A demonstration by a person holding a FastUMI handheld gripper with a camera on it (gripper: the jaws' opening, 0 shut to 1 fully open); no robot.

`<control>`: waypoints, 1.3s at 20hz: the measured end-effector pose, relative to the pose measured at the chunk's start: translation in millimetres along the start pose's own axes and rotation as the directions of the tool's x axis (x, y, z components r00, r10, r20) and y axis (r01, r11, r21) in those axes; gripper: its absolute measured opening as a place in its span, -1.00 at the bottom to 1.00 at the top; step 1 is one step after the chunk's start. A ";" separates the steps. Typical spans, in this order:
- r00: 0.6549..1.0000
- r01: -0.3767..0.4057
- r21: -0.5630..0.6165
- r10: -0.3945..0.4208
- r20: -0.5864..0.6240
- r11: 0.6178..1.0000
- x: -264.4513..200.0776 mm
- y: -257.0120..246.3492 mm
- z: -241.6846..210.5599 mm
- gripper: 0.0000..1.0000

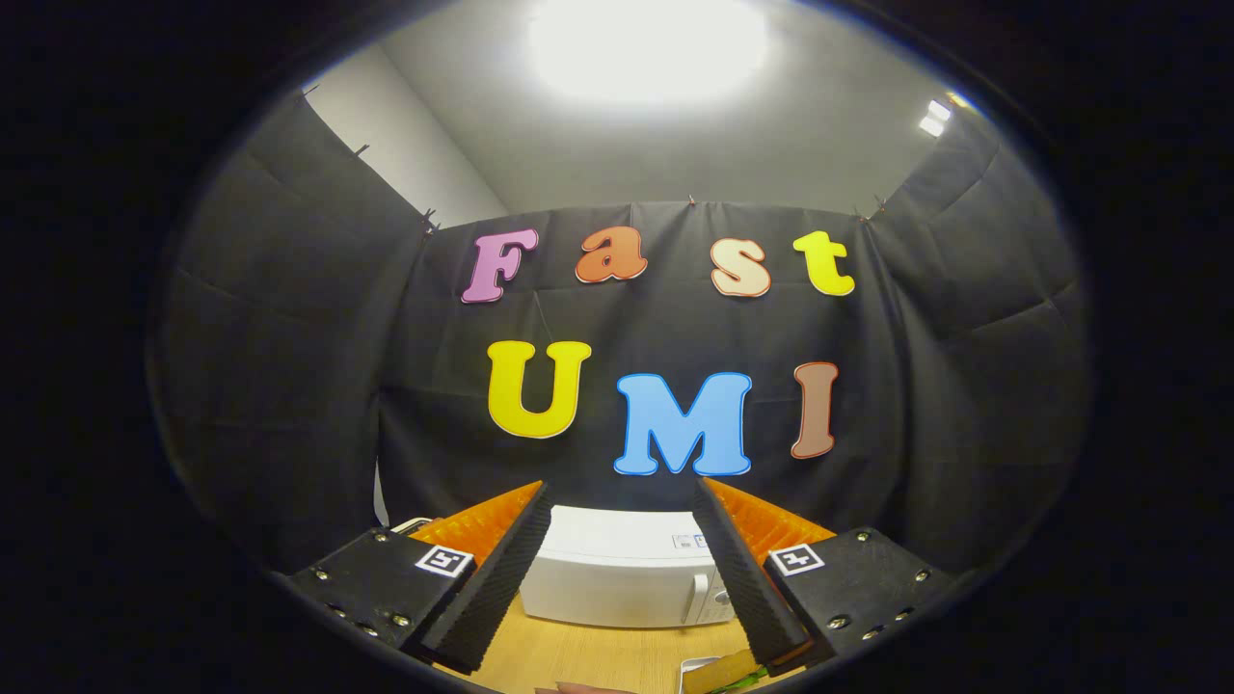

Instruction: Open the microwave, put the food inside, and close the microwave door.

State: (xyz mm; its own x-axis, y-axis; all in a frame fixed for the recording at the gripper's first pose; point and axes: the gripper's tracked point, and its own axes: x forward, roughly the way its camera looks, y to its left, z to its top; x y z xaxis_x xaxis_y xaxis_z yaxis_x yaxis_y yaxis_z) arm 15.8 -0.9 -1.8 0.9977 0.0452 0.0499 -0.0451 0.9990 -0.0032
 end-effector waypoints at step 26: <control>0.937 0.168 0.118 -0.121 -0.328 0.979 172.9 -121.2 -303.0 0.90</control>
State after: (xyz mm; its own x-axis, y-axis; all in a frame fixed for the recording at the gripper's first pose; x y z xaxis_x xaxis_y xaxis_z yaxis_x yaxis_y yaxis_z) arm 208.9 -114.4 -295.4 0.9565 -0.0791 -0.2808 0.1177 0.9854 0.1233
